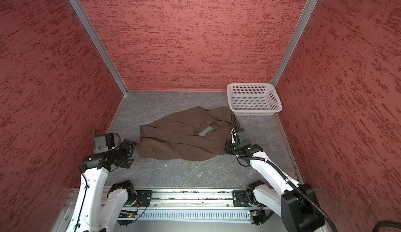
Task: Fold and stack the trousers
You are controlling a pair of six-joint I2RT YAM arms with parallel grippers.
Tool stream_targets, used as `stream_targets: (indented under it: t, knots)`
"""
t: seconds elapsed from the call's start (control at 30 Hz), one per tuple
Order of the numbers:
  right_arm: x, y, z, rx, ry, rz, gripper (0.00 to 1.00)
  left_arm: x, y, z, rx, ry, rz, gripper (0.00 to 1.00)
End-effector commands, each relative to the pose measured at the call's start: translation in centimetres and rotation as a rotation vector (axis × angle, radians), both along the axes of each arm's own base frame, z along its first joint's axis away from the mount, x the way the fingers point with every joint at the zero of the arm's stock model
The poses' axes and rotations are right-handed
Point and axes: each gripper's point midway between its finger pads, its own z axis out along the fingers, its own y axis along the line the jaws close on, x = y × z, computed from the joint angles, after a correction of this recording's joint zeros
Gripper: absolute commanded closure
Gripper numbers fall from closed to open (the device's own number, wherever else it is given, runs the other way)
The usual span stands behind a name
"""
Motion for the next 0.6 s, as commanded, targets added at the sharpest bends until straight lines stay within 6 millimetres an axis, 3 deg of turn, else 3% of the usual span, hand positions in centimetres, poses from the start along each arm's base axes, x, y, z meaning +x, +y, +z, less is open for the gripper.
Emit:
stream_targets:
  t: [0.0,0.07,0.13,0.23,0.27,0.37,0.4,0.43,0.5,0.57]
  knots:
    - [0.6,0.2,2.6,-0.030,-0.085,0.016,0.82,2.0,-0.1,2.0,0.018,-0.085,-0.039,0.15]
    - [1.1,2.0,4.8,-0.054,-0.166,0.086,0.82,2.6,-0.4,2.0,0.030,-0.089,-0.064,0.16]
    - [1.3,4.9,7.3,-0.062,-0.265,0.189,0.80,3.3,-0.7,1.6,0.047,-0.082,-0.084,0.18]
    - [1.9,9.7,9.7,0.000,-0.356,0.309,0.67,5.3,-0.6,2.0,0.049,-0.113,-0.099,0.26]
    - [1.9,11.4,10.0,0.025,-0.364,0.349,0.64,5.9,-0.5,2.4,0.054,-0.126,-0.105,0.28]
    - [1.8,17.3,10.1,0.048,-0.375,0.484,0.57,7.8,-0.1,3.9,0.089,-0.165,-0.135,0.53]
    - [1.4,19.4,9.8,0.055,-0.372,0.539,0.56,8.5,0.3,4.6,0.108,-0.186,-0.141,0.70]
    - [0.9,21.7,9.6,0.072,-0.374,0.596,0.56,9.0,0.8,5.1,0.122,-0.196,-0.143,0.80]
    - [0.0,25.6,8.8,0.100,-0.369,0.700,0.56,9.6,1.5,5.5,0.147,-0.194,-0.147,0.88]
    - [-0.4,28.5,8.3,0.116,-0.378,0.765,0.54,9.8,2.3,5.1,0.161,-0.182,-0.126,0.89]
